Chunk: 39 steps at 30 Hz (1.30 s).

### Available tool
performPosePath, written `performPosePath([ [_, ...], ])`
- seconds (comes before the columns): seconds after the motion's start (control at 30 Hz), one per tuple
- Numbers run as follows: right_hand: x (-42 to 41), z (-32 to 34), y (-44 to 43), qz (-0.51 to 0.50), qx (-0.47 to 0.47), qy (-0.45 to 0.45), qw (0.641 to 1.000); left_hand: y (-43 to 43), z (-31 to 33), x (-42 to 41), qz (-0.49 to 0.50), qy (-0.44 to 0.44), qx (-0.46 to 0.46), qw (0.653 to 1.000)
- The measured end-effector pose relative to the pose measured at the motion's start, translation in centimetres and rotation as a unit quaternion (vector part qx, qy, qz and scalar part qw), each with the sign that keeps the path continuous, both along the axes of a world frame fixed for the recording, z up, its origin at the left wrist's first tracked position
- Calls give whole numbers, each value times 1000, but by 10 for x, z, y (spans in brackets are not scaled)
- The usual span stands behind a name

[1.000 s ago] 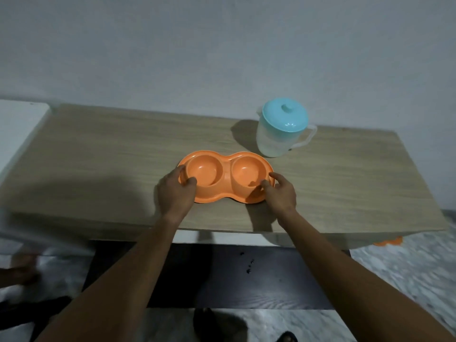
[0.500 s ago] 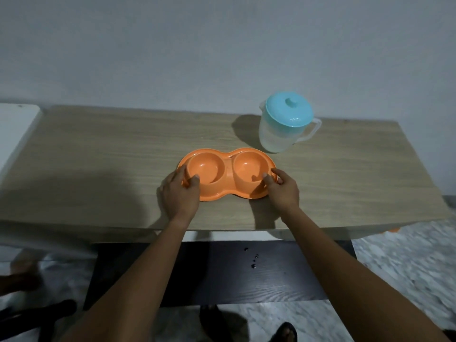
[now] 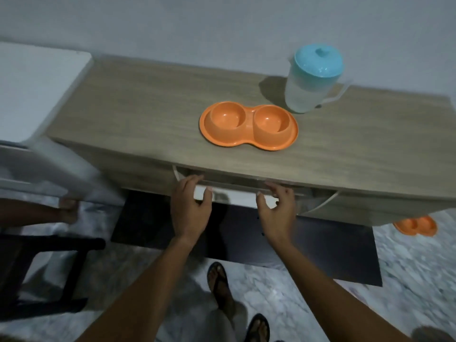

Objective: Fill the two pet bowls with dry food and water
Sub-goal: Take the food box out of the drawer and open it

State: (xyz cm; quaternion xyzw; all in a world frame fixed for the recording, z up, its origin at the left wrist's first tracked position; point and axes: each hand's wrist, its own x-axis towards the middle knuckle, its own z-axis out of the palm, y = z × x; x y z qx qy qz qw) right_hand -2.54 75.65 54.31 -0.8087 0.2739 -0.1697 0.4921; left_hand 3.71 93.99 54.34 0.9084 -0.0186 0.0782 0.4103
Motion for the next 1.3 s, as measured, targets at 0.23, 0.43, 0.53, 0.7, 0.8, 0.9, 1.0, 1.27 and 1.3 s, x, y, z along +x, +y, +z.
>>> performPosePath([
  [0.23, -3, -84, 28, 70, 67, 79, 992, 16, -74, -8, 2, 86, 20, 996],
  [0.43, 72, -169, 37, 42, 64, 34, 997, 3, -161, 64, 8, 78, -90, 993],
  [0.53, 105, -192, 38, 4, 92, -16, 996, -3, -185, 93, 36, 85, -148, 985],
  [0.7, 147, -198, 46, -9, 177, -17, 984, -5, -193, 122, 62, 159, -220, 960],
  [0.8, 161, -200, 51, 6, 199, 20, 980, -1, -193, 133, 46, 189, -236, 952],
  [0.9, 162, -192, 58, 7, 217, 23, 976, 2, -181, 130, 50, 222, -268, 936],
  [1.0, 145, -184, 65, -38, 260, 20, 965, 10, -174, 109, 44, 195, -283, 938],
  [1.27, 19, -104, 70, -16, 313, 94, 945, 38, -114, -4, 121, 213, -273, 930],
  [1.3, 3, -84, 67, 0, 312, 103, 945, 41, -94, -15, 137, 213, -249, 935],
])
